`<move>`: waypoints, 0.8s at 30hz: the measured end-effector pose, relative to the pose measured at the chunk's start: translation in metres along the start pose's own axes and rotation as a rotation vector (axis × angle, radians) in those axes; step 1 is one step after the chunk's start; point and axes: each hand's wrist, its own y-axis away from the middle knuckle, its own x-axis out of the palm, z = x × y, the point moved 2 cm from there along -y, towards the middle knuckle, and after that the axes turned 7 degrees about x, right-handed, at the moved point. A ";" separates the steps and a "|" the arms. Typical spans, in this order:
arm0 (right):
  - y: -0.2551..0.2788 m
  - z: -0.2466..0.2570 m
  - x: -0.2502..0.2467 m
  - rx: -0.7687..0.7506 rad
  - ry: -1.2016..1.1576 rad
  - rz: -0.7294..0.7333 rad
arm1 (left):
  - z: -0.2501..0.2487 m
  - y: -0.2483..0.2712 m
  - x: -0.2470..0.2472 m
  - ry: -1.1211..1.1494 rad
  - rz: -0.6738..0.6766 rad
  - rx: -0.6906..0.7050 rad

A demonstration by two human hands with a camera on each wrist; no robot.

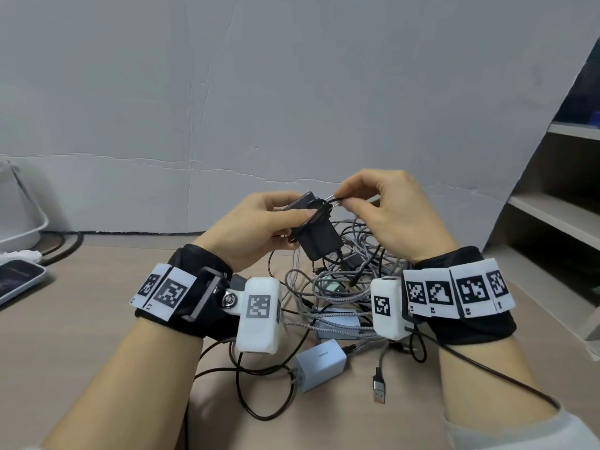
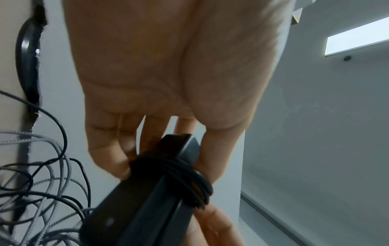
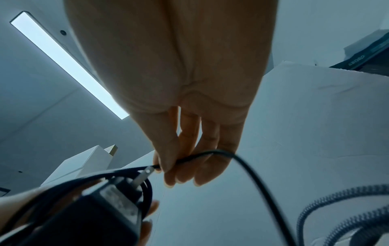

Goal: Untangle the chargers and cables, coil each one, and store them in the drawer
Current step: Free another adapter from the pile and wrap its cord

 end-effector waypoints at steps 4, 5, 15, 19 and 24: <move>-0.002 -0.004 0.003 0.035 -0.042 0.032 | -0.004 0.002 0.000 0.078 0.036 0.017; -0.003 -0.007 0.004 0.048 -0.037 0.037 | -0.005 0.002 0.001 0.088 0.050 0.020; 0.001 -0.004 0.018 0.110 0.002 0.222 | -0.011 0.001 0.008 0.179 -0.045 0.017; 0.003 -0.004 0.024 0.186 0.040 0.329 | -0.012 0.001 0.013 0.181 -0.058 -0.004; 0.010 0.003 0.037 0.235 0.079 0.420 | -0.011 -0.003 0.014 0.165 -0.123 -0.046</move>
